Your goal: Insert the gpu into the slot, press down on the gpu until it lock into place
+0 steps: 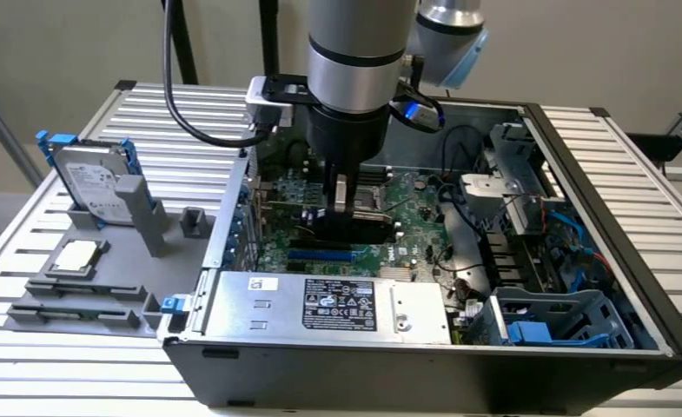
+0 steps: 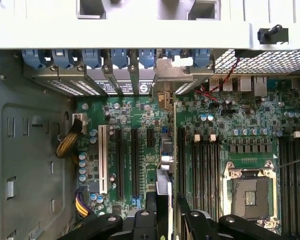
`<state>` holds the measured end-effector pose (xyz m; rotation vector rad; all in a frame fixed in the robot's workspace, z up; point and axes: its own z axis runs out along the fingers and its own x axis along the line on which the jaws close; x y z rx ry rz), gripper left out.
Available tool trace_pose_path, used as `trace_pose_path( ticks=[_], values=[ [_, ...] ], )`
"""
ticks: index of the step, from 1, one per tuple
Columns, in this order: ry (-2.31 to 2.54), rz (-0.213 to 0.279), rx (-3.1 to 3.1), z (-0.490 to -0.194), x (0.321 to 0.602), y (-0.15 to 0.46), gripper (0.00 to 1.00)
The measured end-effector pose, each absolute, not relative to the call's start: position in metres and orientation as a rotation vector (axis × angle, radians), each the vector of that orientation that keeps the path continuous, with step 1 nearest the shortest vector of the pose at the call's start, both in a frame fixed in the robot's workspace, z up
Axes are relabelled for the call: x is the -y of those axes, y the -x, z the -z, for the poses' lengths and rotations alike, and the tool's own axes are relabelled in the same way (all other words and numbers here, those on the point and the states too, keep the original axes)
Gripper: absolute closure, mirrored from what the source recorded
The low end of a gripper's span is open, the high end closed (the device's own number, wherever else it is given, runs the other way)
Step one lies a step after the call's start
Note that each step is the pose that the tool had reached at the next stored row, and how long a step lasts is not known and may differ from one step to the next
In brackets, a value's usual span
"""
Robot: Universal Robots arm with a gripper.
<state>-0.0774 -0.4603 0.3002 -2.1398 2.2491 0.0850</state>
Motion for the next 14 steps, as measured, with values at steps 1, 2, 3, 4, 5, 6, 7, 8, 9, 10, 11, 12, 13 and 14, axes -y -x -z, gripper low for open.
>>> trace_pose_path(
  ticks=[1,2,3,4,5,6,7,8,9,10,11,12,13,14],
  values=[
    [2.14,-0.085,-2.249,-0.3002,0.46,0.0775,0.74],
    [2.14,-0.085,-2.249,-0.3002,0.4597,0.0775,0.74],
    [2.14,-0.085,-2.249,-0.3002,0.4593,0.0775,0.74],
    [2.14,-0.085,-2.249,-0.3002,0.4592,0.0775,0.74],
    [2.14,-0.085,-2.249,-0.3002,0.4592,0.0775,0.74],
    [2.14,-0.085,-2.249,-0.3002,0.4592,0.0777,0.74],
    [2.14,-0.085,-2.249,-0.3001,0.4592,0.0781,0.74],
    [2.14,-0.085,-2.249,-0.2999,0.4591,0.0785,0.74],
    [2.14,-0.085,-2.249,-0.2995,0.4591,0.0789,0.74],
    [2.14,-0.085,-2.249,-0.299,0.4591,0.0792,0.74],
    [2.14,-0.085,-2.249,-0.2986,0.4591,0.0794,0.74],
    [2.14,-0.085,-2.249,-0.2982,0.4592,0.0796,0.74],
    [2.14,-0.085,-2.249,-0.2977,0.4592,0.0799,0.74],
    [2.14,-0.085,-2.249,-0.2972,0.4592,0.0799,0.74]
  ],
)
